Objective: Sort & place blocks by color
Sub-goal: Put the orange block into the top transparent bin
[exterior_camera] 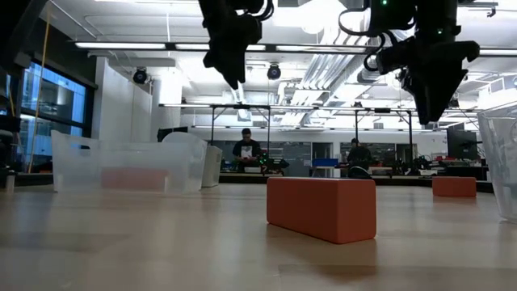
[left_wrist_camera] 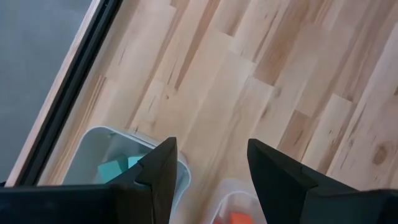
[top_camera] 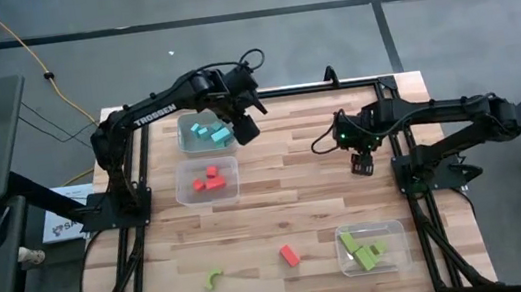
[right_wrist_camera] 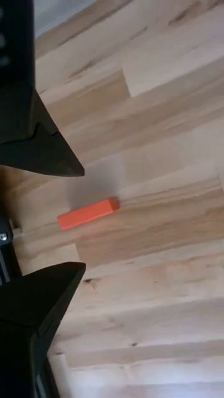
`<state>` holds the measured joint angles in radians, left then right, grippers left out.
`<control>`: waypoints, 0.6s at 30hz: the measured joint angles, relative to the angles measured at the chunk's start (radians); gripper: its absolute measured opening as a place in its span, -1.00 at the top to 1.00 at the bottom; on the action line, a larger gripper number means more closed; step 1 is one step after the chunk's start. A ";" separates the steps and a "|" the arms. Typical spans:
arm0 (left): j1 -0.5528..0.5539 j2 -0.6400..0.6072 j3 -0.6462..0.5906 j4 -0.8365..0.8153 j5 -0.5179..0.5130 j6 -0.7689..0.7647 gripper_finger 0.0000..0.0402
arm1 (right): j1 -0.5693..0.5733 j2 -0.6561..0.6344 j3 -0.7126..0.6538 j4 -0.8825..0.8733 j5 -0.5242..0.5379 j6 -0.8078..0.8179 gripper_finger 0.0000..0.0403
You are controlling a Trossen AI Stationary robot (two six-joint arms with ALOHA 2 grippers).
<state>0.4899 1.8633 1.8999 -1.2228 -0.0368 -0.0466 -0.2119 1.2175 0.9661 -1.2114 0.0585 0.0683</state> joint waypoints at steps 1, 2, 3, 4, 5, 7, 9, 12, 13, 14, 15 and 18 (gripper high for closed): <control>-0.002 0.000 0.000 0.000 0.000 -0.003 0.16 | -0.002 0.000 0.000 -0.001 -0.005 -0.008 -0.13; -0.002 0.000 0.000 0.000 0.000 -0.003 0.16 | -0.005 0.000 0.000 -0.004 -0.006 -0.018 -0.13; -0.002 0.000 0.000 0.000 0.000 -0.003 0.16 | -0.008 0.000 0.000 -0.010 -0.005 -0.023 -0.13; -0.002 0.000 0.000 0.000 0.000 -0.004 0.16 | -0.012 0.000 -0.006 -0.012 -0.005 -0.023 -0.13; -0.002 0.000 0.000 0.000 0.000 -0.004 0.16 | -0.016 0.000 -0.020 -0.010 -0.006 -0.020 -0.13; -0.002 0.000 0.000 0.000 0.000 -0.006 0.16 | -0.020 0.000 -0.067 -0.013 -0.026 -0.012 -0.13; -0.002 0.000 0.000 0.000 0.000 -0.006 0.16 | -0.019 0.001 -0.108 0.006 -0.034 -0.008 -0.13; -0.002 0.000 0.000 0.000 0.000 -0.005 0.16 | -0.017 0.002 -0.118 0.027 0.002 0.001 -0.13; -0.002 0.000 0.000 0.000 0.000 -0.004 0.16 | -0.019 0.002 -0.119 0.025 0.004 0.001 -0.13; -0.002 0.000 0.000 0.000 0.000 -0.004 0.16 | -0.024 0.002 -0.118 0.027 -0.001 -0.003 -0.13; -0.002 0.000 0.000 0.000 0.000 -0.004 0.16 | -0.029 0.002 -0.119 0.027 -0.017 -0.012 -0.13; -0.002 0.000 0.000 0.001 -0.001 -0.006 0.16 | -0.033 0.000 -0.139 0.045 -0.049 -0.027 -0.13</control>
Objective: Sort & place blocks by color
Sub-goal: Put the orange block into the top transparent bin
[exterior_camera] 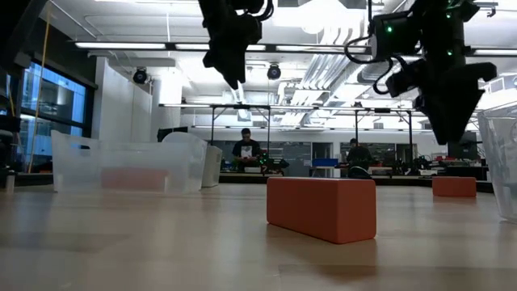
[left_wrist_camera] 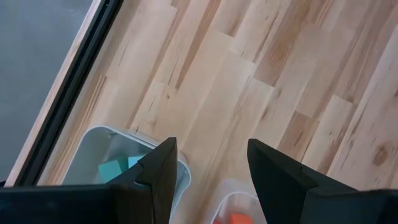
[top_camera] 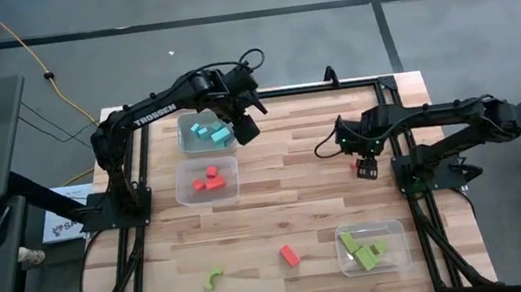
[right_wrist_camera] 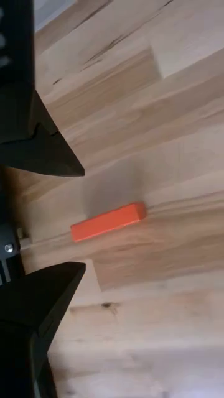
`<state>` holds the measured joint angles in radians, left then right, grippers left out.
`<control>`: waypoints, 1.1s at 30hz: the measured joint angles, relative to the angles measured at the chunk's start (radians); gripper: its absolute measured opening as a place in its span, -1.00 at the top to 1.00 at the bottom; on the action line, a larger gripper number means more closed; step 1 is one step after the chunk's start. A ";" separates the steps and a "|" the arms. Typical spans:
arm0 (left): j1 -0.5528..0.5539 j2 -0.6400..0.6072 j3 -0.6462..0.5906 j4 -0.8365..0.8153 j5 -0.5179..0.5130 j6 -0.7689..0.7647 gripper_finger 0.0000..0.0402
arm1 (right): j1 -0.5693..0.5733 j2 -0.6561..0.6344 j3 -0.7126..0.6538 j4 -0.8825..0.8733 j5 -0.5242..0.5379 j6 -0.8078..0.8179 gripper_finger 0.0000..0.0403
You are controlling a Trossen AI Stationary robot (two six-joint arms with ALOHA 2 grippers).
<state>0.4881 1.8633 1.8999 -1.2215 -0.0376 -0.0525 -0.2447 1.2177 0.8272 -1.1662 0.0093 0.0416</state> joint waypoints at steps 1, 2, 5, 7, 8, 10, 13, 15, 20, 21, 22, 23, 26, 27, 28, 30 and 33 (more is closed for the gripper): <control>0.000 0.000 0.000 0.000 0.000 0.000 0.16 | 0.000 0.000 -0.012 0.001 -0.002 -0.003 -0.13; 0.000 0.000 0.000 0.000 0.000 0.001 0.16 | 0.000 0.000 -0.020 0.003 -0.003 -0.005 -0.13; 0.000 0.000 0.000 0.000 0.000 0.002 0.16 | 0.000 0.006 -0.027 0.012 -0.003 -0.006 -0.13; 0.000 0.000 0.000 0.001 0.000 0.002 0.16 | 0.000 0.017 -0.027 0.012 -0.003 -0.006 -0.13; 0.000 0.000 0.000 0.001 0.000 0.002 0.16 | 0.000 0.026 -0.027 0.012 -0.003 -0.008 -0.13; 0.000 0.000 0.000 0.001 0.000 0.002 0.16 | 0.000 0.052 -0.027 0.012 -0.012 -0.009 -0.13; 0.000 0.000 0.000 0.001 0.000 0.002 0.16 | 0.003 0.105 -0.004 0.007 -0.014 -0.005 -0.13; 0.000 0.000 0.000 0.001 0.000 0.003 0.16 | 0.003 0.140 0.019 0.014 -0.014 0.001 -0.13; 0.000 0.000 0.000 0.011 -0.001 0.003 0.16 | 0.003 0.217 0.035 0.043 -0.012 -0.021 -0.13; 0.000 0.000 0.000 0.011 -0.001 0.003 0.16 | 0.003 0.232 0.030 0.040 -0.017 -0.023 -0.13; 0.000 0.000 0.000 0.011 -0.001 0.003 0.16 | 0.003 0.245 0.024 0.041 -0.026 -0.024 -0.13; 0.000 0.000 0.000 0.011 -0.001 0.003 0.16 | 0.003 0.258 0.020 0.042 -0.031 -0.025 -0.13; 0.000 0.000 0.000 0.011 -0.001 0.003 0.16 | 0.003 0.285 0.015 0.052 -0.016 -0.024 -0.13; 0.000 0.000 0.000 0.011 -0.001 0.003 0.16 | 0.003 0.294 0.015 0.051 0.003 -0.021 -0.13; 0.000 0.000 0.000 0.011 -0.001 0.003 0.16 | 0.003 0.301 0.014 0.050 0.017 -0.020 -0.13; 0.000 0.000 0.000 0.011 -0.001 0.003 0.16 | -0.005 0.316 0.013 0.060 0.013 -0.023 -0.13; 0.000 0.000 0.000 0.011 -0.001 0.003 0.16 | -0.016 0.348 0.013 0.079 0.014 -0.024 -0.13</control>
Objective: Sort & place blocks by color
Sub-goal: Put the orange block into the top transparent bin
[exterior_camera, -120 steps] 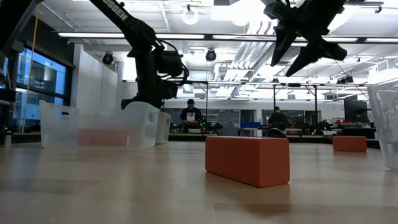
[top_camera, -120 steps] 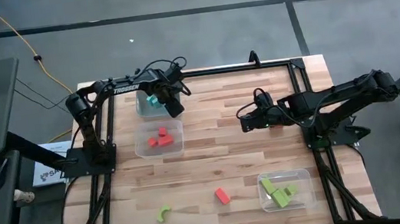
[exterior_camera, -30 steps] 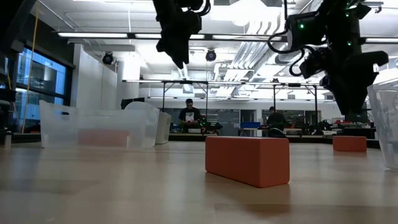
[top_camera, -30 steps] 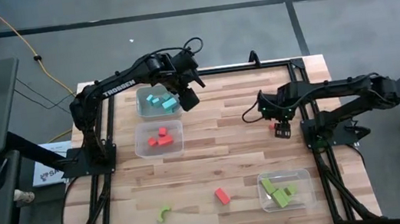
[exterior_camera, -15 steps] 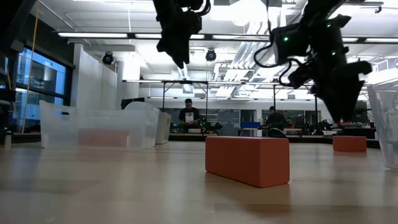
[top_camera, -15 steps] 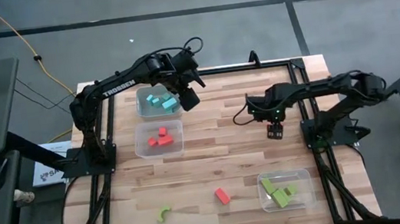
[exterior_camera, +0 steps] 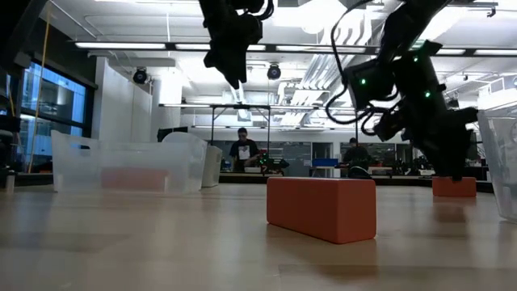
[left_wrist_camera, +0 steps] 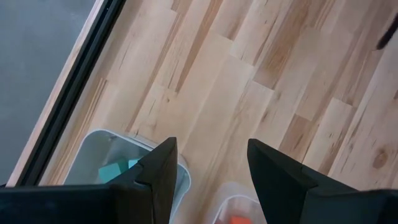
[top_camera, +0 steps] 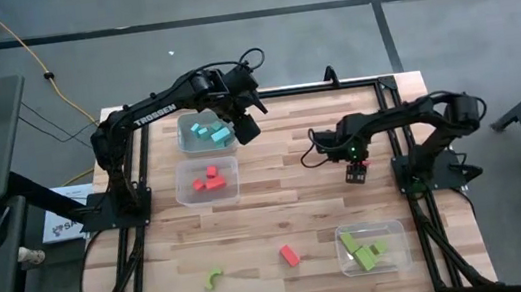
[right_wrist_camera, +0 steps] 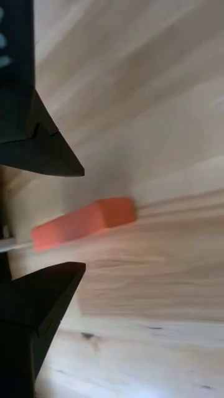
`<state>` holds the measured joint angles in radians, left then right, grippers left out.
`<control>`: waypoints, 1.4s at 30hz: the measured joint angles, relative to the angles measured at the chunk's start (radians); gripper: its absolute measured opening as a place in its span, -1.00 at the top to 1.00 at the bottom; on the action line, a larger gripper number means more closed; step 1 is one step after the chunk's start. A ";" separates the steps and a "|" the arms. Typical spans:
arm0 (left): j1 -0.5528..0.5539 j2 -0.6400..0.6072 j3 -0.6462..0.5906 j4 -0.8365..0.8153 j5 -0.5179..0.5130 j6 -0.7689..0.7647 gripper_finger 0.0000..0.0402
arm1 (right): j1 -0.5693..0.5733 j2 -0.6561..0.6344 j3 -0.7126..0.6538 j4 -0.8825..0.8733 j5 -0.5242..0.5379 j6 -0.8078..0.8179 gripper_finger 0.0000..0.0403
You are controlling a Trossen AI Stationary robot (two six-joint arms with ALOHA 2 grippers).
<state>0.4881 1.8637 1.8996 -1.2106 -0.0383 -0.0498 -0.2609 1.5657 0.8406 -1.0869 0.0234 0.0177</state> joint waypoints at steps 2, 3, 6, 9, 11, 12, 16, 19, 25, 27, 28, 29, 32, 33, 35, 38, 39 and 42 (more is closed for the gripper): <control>0.000 0.000 0.000 0.000 0.000 0.000 0.16 | -0.008 0.023 0.000 -0.001 0.001 0.000 -0.13; 0.000 0.000 0.000 0.000 0.000 0.000 0.16 | -0.010 0.035 0.000 0.001 0.002 0.000 -0.13; 0.000 0.000 0.000 0.000 0.000 0.000 0.16 | -0.014 0.069 0.000 0.001 0.009 0.000 -0.12; 0.000 0.000 0.000 -0.001 0.000 0.000 0.16 | -0.014 0.098 0.000 0.000 0.025 0.004 -0.08; 0.000 0.000 0.000 -0.001 0.000 0.000 0.16 | -0.014 0.114 0.000 -0.001 0.025 0.005 -0.04; 0.000 0.000 0.000 -0.001 0.000 0.001 0.16 | -0.014 0.119 0.000 -0.001 0.025 0.005 -0.02; 0.000 0.000 0.000 -0.001 0.000 0.001 0.16 | -0.014 0.130 0.000 -0.003 0.053 0.018 0.01; 0.000 0.001 0.000 -0.001 0.000 0.001 0.16 | -0.014 0.131 -0.007 -0.002 0.081 0.027 0.01; 0.000 0.001 0.000 -0.001 0.000 0.001 0.16 | -0.014 0.131 -0.012 0.002 0.076 0.027 0.07; 0.000 0.001 0.000 -0.001 0.000 0.001 0.16 | -0.014 0.131 -0.012 0.003 0.076 0.027 0.12; 0.000 0.001 0.000 -0.001 0.000 0.001 0.16 | -0.014 0.131 -0.012 0.003 0.075 0.027 0.14; 0.000 0.001 0.000 -0.001 0.000 0.001 0.16 | -0.014 0.131 -0.012 0.003 0.074 0.027 0.17; 0.000 0.001 0.000 -0.001 0.000 0.001 0.16 | -0.014 0.131 -0.012 0.003 0.070 0.027 0.29; 0.000 0.001 0.000 -0.001 0.000 0.001 0.16 | -0.014 0.131 -0.012 0.003 0.070 0.027 0.34; 0.000 0.001 0.000 -0.001 0.000 0.001 0.16 | -0.014 0.131 -0.012 0.003 0.069 0.027 0.47; 0.000 0.001 0.000 -0.001 0.000 0.001 0.16 | -0.014 0.131 -0.012 0.000 0.054 0.026 0.74; 0.000 0.001 0.000 -0.001 0.000 0.001 0.16 | -0.014 0.131 -0.011 -0.001 0.046 0.025 0.82; 0.002 0.001 0.000 -0.001 0.000 0.001 0.16 | -0.014 0.131 -0.011 0.000 0.021 0.019 0.83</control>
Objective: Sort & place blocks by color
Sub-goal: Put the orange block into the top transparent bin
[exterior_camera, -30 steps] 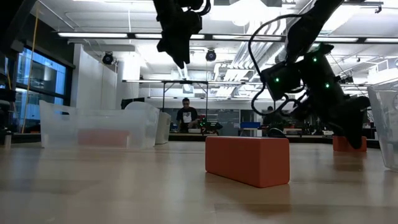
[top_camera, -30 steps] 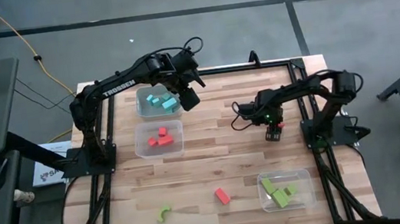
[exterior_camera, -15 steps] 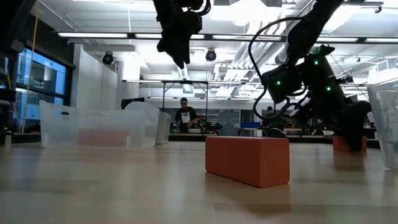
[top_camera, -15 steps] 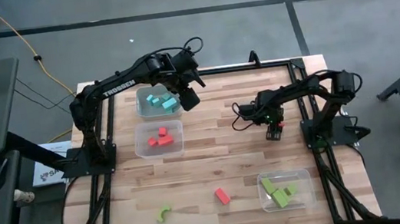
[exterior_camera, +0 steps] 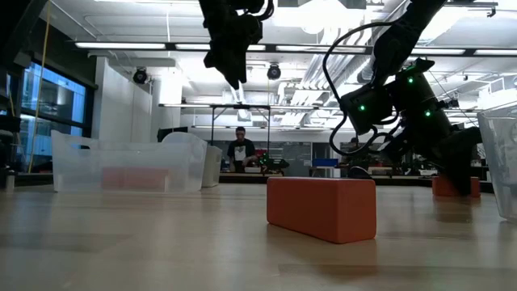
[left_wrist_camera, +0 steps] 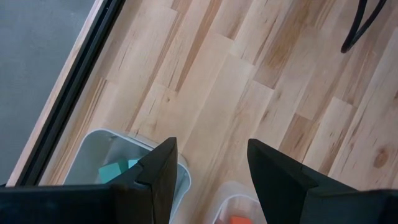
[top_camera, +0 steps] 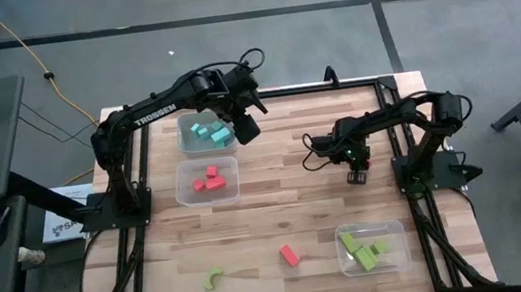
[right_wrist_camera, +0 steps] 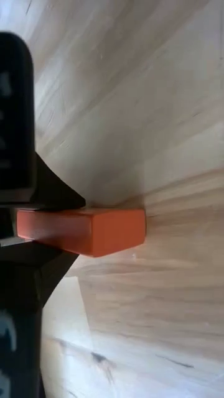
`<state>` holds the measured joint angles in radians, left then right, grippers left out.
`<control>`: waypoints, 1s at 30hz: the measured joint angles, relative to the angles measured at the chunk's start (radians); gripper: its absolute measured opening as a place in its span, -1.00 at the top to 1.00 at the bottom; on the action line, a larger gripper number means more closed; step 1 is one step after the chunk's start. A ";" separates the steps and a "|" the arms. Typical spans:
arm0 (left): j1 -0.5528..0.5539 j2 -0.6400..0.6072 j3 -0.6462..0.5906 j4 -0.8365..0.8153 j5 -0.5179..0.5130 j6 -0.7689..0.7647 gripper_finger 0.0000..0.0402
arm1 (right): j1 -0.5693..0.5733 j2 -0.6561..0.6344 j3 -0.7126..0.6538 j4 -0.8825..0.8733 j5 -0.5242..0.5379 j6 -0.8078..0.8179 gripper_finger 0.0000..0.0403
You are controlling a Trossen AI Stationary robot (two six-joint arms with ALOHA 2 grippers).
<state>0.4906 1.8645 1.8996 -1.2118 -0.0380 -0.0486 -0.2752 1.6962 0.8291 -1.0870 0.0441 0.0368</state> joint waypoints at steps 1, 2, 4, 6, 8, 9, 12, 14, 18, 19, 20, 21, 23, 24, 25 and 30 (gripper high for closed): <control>0.000 0.000 0.000 0.000 0.000 0.000 0.16 | 0.000 0.000 0.000 0.000 -0.001 0.000 0.83; 0.000 0.000 0.000 -0.001 0.000 0.000 0.16 | 0.000 -0.001 0.001 0.000 -0.001 0.000 0.83; 0.001 0.000 0.000 -0.004 0.000 0.009 0.16 | 0.000 -0.001 0.011 -0.004 -0.005 0.001 0.82; 0.001 0.000 0.000 -0.006 0.000 0.011 0.16 | 0.000 -0.001 0.030 -0.005 -0.029 0.016 0.82; 0.001 0.000 0.000 -0.016 0.000 0.011 0.16 | 0.000 -0.001 0.055 -0.009 -0.070 0.040 0.82; 0.001 0.000 0.000 -0.022 0.000 0.015 0.16 | 0.000 -0.001 0.073 -0.009 -0.090 0.052 0.82; 0.001 0.000 0.000 -0.045 0.000 0.031 0.16 | 0.003 -0.001 0.133 -0.011 -0.126 0.080 0.82; 0.001 0.000 0.000 -0.062 0.000 0.038 0.16 | 0.003 -0.009 0.179 -0.008 -0.132 0.094 0.82; 0.013 -0.009 -0.001 -0.089 0.001 0.052 0.16 | 0.002 -0.034 0.283 -0.014 -0.134 0.097 0.82; 0.014 -0.014 -0.001 -0.086 0.002 0.052 0.16 | 0.001 -0.036 0.315 -0.021 -0.135 0.096 0.82; 0.017 -0.019 -0.001 -0.087 0.002 0.052 0.16 | 0.000 -0.038 0.346 -0.024 -0.135 0.096 0.82; 0.023 -0.026 -0.001 -0.087 0.004 0.052 0.16 | 0.000 -0.038 0.377 -0.029 -0.134 0.095 0.82; 0.029 -0.043 -0.001 -0.082 0.005 0.052 0.16 | 0.000 -0.040 0.436 -0.036 -0.134 0.095 0.82; 0.030 -0.051 0.000 -0.078 0.010 0.052 0.16 | 0.000 -0.040 0.466 -0.034 -0.134 0.095 0.82; 0.033 -0.059 0.000 -0.079 0.020 0.053 0.16 | 0.000 -0.040 0.496 -0.034 -0.134 0.095 0.82; 0.036 -0.087 0.000 -0.069 0.092 0.090 0.16 | 0.000 -0.040 0.660 -0.038 -0.134 0.082 0.82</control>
<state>0.5262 1.7777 1.8992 -1.2812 0.0540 0.0409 -0.2752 1.6566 1.4893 -1.1254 -0.0902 0.1183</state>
